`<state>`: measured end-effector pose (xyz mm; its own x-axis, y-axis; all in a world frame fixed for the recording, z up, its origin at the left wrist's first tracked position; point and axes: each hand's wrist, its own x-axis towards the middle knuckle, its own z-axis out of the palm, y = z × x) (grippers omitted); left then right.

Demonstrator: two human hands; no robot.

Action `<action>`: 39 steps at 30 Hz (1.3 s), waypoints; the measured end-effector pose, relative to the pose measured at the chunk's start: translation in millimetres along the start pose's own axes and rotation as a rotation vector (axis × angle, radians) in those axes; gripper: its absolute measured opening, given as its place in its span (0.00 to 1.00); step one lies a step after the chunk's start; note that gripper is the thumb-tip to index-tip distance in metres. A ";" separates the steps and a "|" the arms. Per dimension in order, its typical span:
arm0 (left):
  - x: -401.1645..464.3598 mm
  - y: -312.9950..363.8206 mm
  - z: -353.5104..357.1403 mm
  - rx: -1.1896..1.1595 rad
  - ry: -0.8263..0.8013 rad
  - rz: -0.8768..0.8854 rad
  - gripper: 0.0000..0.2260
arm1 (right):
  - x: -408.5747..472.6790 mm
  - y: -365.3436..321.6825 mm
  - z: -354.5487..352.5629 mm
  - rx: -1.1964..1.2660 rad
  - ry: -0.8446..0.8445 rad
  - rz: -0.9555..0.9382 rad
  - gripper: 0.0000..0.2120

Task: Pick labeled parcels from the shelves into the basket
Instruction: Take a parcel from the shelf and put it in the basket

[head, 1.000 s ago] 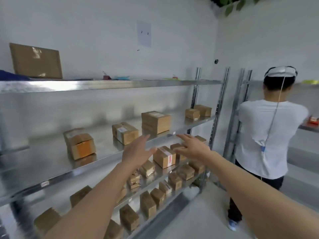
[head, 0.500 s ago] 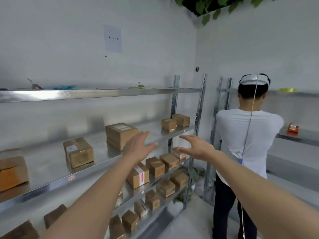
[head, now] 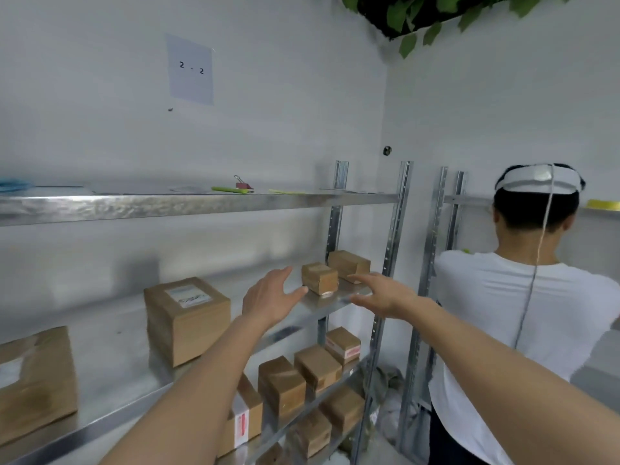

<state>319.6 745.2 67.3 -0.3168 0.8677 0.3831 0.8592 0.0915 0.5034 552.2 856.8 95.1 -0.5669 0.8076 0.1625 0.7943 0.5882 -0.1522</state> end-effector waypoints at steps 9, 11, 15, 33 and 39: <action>131.6 -16.7 57.7 0.005 -0.036 -0.033 0.32 | 138.7 52.3 21.3 0.068 -0.024 -0.059 0.28; 152.7 -20.3 72.1 0.022 -0.050 -0.043 0.32 | 167.0 65.8 31.8 0.102 -0.037 -0.068 0.28; 192.4 -27.6 104.0 0.033 -0.073 -0.090 0.31 | 223.6 88.9 54.3 0.152 -0.052 -0.108 0.28; 343.4 -42.6 290.0 -0.047 -0.090 -0.383 0.27 | 429.0 194.7 175.5 0.489 -0.256 -0.200 0.28; 358.6 -51.6 320.0 -0.212 0.033 -0.450 0.25 | 452.6 205.3 197.5 0.736 -0.289 -0.220 0.27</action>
<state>290.2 1208.0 -69.2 -0.6524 0.7492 0.1142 0.5350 0.3487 0.7695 415.5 1351.5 -55.0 -0.8066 0.5908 0.0208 0.3691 0.5307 -0.7629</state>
